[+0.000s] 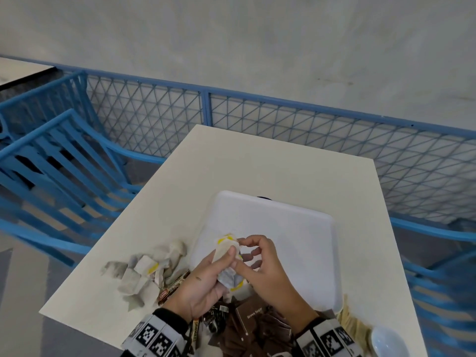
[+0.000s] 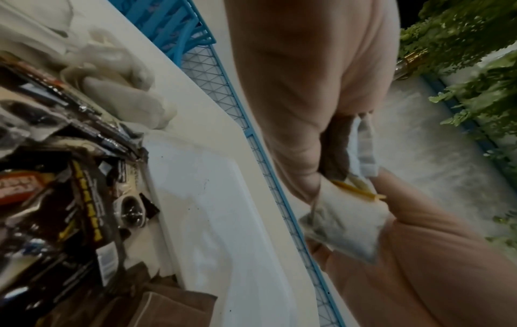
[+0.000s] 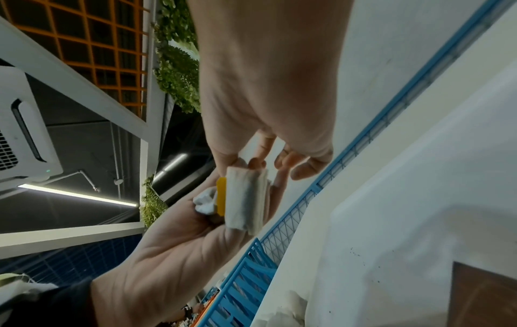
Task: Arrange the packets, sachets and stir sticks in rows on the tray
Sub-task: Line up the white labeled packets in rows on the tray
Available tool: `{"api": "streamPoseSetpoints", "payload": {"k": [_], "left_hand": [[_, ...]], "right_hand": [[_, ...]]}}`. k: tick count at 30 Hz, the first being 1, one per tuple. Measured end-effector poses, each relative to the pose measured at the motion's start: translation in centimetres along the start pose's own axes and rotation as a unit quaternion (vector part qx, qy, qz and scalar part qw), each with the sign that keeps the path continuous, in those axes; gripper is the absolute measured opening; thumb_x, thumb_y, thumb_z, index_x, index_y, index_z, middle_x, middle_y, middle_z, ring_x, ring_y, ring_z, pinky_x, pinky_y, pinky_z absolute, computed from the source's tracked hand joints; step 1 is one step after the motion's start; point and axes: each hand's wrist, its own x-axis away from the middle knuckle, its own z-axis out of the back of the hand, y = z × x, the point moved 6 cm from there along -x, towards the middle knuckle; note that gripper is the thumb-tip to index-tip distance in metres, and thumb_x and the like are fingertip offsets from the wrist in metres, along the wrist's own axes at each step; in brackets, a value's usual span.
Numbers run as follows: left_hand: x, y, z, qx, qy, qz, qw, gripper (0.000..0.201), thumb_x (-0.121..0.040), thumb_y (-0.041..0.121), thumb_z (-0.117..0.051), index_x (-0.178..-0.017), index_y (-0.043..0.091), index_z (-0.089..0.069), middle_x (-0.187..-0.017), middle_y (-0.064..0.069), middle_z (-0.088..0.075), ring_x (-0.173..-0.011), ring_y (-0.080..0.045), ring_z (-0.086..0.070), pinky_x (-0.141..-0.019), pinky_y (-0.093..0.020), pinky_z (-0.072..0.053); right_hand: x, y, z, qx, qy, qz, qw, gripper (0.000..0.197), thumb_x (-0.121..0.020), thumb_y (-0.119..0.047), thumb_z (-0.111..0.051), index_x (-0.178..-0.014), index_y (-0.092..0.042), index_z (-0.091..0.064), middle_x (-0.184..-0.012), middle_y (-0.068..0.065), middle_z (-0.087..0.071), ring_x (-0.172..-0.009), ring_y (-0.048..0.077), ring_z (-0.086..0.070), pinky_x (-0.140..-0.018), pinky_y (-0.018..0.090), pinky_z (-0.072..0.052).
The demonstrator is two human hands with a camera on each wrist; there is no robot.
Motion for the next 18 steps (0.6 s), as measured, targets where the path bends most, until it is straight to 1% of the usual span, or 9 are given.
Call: {"api": "streamPoseSetpoints", "payload": {"k": [2,4,5,6,8,10,13,15,18], "left_hand": [[-0.1,-0.1,-0.1,0.006,-0.008,-0.007,1.0,0.04,-0.086,0.02,-0.054,-0.122,0.001,-0.055,-0.105,-0.02,-0.069,-0.096,-0.028,-0.069,-0.083,-0.034,-0.057],[-0.3,0.2,0.0,0.023,-0.011,-0.024,0.999,0.035,-0.087,0.017,-0.054,-0.118,0.0,-0.057,-0.08,-0.013,-0.072,-0.071,-0.017,-0.071,-0.071,-0.028,-0.059],[-0.4,0.5,0.2,0.038,-0.008,-0.033,0.999,0.035,-0.085,0.019,-0.06,-0.115,0.001,-0.06,-0.078,-0.012,-0.071,-0.067,-0.015,-0.07,-0.069,-0.027,-0.059],[-0.6,0.9,0.5,0.051,-0.009,-0.043,0.998,0.038,-0.078,0.023,-0.07,-0.111,0.004,-0.064,-0.083,-0.014,-0.07,-0.072,-0.017,-0.071,-0.069,-0.027,-0.059],[-0.9,1.8,1.4,0.045,0.01,-0.062,0.997,0.04,-0.069,0.027,-0.078,-0.102,0.007,-0.069,-0.088,-0.014,-0.071,-0.079,-0.02,-0.071,-0.065,-0.028,-0.059],[-1.2,2.7,2.4,0.027,0.03,-0.074,0.996,0.026,-0.081,0.023,-0.063,-0.103,0.01,-0.067,-0.085,-0.01,-0.07,-0.076,-0.02,-0.071,-0.063,-0.028,-0.059],[-1.5,4.1,3.2,0.006,0.031,-0.08,0.996,0.025,-0.087,0.02,-0.052,-0.107,0.011,-0.064,-0.086,-0.01,-0.068,-0.078,-0.02,-0.071,-0.063,-0.027,-0.058],[-1.8,5.0,3.6,-0.025,0.028,-0.08,0.996,0.025,-0.088,0.019,-0.051,-0.108,0.011,-0.063,-0.085,-0.009,-0.068,-0.08,-0.02,-0.071,-0.063,-0.028,-0.058],[-2.5,6.2,4.4,-0.062,0.026,-0.086,0.994,0.023,-0.093,0.018,-0.047,-0.109,0.012,-0.062,-0.09,-0.009,-0.067,-0.085,-0.021,-0.071,-0.069,-0.031,-0.058]], "right_hand": [[0.3,0.4,-0.4,-0.055,-0.029,-0.029,0.998,0.033,-0.083,-0.025,-0.068,-0.108,-0.028,-0.047,-0.12,-0.006,-0.049,-0.088,-0.006,-0.052,-0.073,0.015,-0.046],[0.4,0.9,-0.9,-0.15,-0.057,-0.073,0.984,0.035,-0.081,-0.038,-0.064,-0.109,-0.029,-0.045,-0.118,-0.002,-0.053,-0.089,0.001,-0.055,-0.074,0.019,-0.047],[0.5,1.3,-1.1,-0.197,-0.066,-0.099,0.973,0.04,-0.077,-0.046,-0.063,-0.109,-0.03,-0.045,-0.116,0.002,-0.055,-0.089,0.004,-0.057,-0.076,0.023,-0.048],[0.5,1.7,-1.2,-0.23,-0.075,-0.116,0.963,0.047,-0.073,-0.052,-0.063,-0.11,-0.031,-0.045,-0.116,0.005,-0.056,-0.093,0.008,-0.059,-0.081,0.029,-0.05],[0.3,1.9,-1.4,-0.242,-0.1,-0.116,0.958,0.058,-0.067,-0.049,-0.068,-0.114,-0.027,-0.042,-0.112,0.006,-0.056,-0.095,0.015,-0.061,-0.088,0.038,-0.051],[0.2,1.8,-1.9,-0.198,-0.125,-0.099,0.967,0.059,-0.065,-0.038,-0.074,-0.113,-0.021,-0.043,-0.103,0.004,-0.058,-0.085,0.015,-0.06,-0.079,0.033,-0.053],[-0.4,1.7,-2.8,-0.147,-0.108,-0.087,0.979,0.041,-0.072,-0.029,-0.073,-0.102,-0.012,-0.052,-0.09,0.004,-0.064,-0.077,0.014,-0.061,-0.067,0.027,-0.051],[-0.9,1.4,-2.9,-0.136,-0.085,-0.085,0.983,0.027,-0.077,-0.025,-0.071,-0.097,-0.013,-0.058,-0.083,0.003,-0.065,-0.074,0.016,-0.062,-0.063,0.024,-0.05],[-1.7,1.0,-2.7,-0.087,-0.067,-0.086,0.99,0.009,-0.083,-0.017,-0.068,-0.091,-0.02,-0.064,-0.075,0.0,-0.066,-0.062,0.009,-0.059,-0.057,0.018,-0.046]]}}
